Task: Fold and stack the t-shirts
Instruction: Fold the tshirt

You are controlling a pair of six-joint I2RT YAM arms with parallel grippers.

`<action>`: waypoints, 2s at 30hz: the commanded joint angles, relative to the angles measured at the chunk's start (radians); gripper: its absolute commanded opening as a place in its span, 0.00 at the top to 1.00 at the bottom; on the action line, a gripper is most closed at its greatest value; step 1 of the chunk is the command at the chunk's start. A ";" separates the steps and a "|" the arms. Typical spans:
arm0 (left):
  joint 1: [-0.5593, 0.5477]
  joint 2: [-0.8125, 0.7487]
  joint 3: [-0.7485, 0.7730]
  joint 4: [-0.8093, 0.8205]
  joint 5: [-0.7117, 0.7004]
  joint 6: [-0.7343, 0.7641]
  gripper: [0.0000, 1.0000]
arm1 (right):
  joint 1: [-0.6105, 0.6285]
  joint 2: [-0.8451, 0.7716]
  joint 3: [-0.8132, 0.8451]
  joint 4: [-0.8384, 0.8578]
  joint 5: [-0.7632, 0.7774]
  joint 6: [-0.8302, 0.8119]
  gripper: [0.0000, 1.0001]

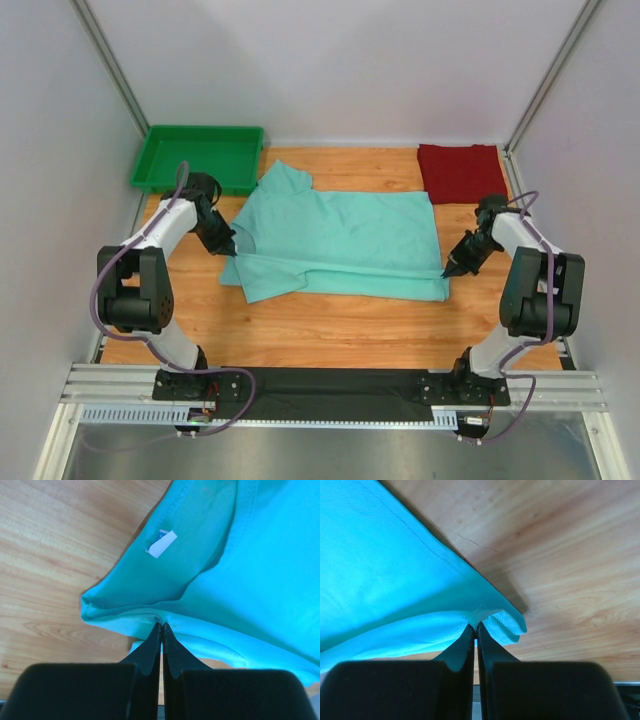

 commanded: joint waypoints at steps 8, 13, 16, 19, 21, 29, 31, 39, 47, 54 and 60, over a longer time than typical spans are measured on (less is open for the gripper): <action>-0.001 0.092 0.074 0.005 -0.010 0.017 1.00 | 0.032 0.130 0.171 0.008 -0.011 -0.036 0.99; -0.003 0.128 0.106 0.009 -0.002 0.011 1.00 | 0.032 0.170 0.201 0.006 -0.004 -0.043 1.00; -0.001 0.144 0.117 0.008 -0.007 0.011 1.00 | 0.032 0.190 0.214 0.011 -0.009 -0.041 1.00; -0.001 0.155 0.129 0.006 -0.014 0.005 1.00 | 0.032 0.213 0.233 0.009 -0.007 -0.041 1.00; -0.001 0.165 0.143 0.009 -0.011 0.004 1.00 | 0.032 0.225 0.240 0.009 -0.006 -0.041 1.00; -0.001 0.221 0.182 0.017 0.012 -0.013 1.00 | 0.033 0.257 0.269 0.008 0.002 -0.041 0.99; -0.001 0.236 0.188 0.020 0.018 -0.022 1.00 | 0.032 0.267 0.273 0.008 0.002 -0.041 0.99; -0.013 0.248 0.252 0.005 -0.084 0.037 0.76 | 0.033 0.309 0.327 0.003 0.012 -0.056 0.89; -0.050 -0.017 0.190 -0.057 -0.154 0.189 0.34 | 0.084 0.173 0.419 -0.112 0.178 -0.156 0.61; -0.050 -0.120 -0.091 0.145 0.105 0.113 0.78 | 0.306 0.063 0.200 0.052 -0.013 -0.090 0.62; -0.049 -0.019 -0.076 0.219 0.083 0.154 0.91 | 0.308 0.101 0.161 0.072 0.044 -0.099 0.91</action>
